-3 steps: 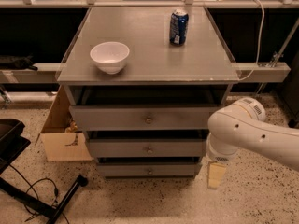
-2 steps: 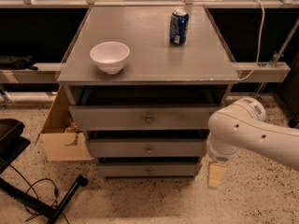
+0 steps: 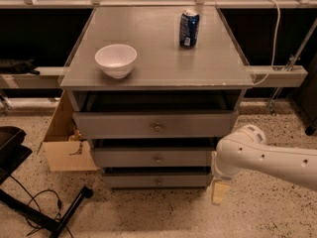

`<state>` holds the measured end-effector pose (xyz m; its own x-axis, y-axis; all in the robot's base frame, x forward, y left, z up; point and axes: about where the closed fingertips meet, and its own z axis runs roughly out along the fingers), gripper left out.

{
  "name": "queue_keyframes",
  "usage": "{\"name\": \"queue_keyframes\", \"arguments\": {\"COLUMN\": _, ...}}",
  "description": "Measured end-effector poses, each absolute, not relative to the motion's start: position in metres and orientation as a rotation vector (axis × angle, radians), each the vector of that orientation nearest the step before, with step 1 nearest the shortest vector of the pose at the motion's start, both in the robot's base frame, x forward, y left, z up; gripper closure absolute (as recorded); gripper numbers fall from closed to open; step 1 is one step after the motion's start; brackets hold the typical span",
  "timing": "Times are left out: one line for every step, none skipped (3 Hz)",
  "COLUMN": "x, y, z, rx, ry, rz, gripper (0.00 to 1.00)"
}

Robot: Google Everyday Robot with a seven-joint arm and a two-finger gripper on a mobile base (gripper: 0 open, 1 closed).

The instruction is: Open middle drawer

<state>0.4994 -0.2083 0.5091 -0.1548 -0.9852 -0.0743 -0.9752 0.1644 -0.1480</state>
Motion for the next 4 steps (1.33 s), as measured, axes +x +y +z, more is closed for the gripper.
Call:
{"name": "queue_keyframes", "arguments": {"x": 0.52, "y": -0.203, "z": 0.476, "rx": -1.95, "ry": 2.214, "rz": -0.099, "gripper": 0.0}}
{"name": "queue_keyframes", "arguments": {"x": 0.552, "y": -0.194, "z": 0.453, "rx": -1.949, "ry": 2.149, "rz": -0.131, "gripper": 0.0}}
{"name": "queue_keyframes", "arguments": {"x": 0.568, "y": -0.187, "z": 0.443, "rx": -1.94, "ry": 2.121, "rz": -0.148, "gripper": 0.0}}
{"name": "queue_keyframes", "arguments": {"x": 0.585, "y": -0.174, "z": 0.433, "rx": -1.944, "ry": 2.099, "rz": -0.147, "gripper": 0.0}}
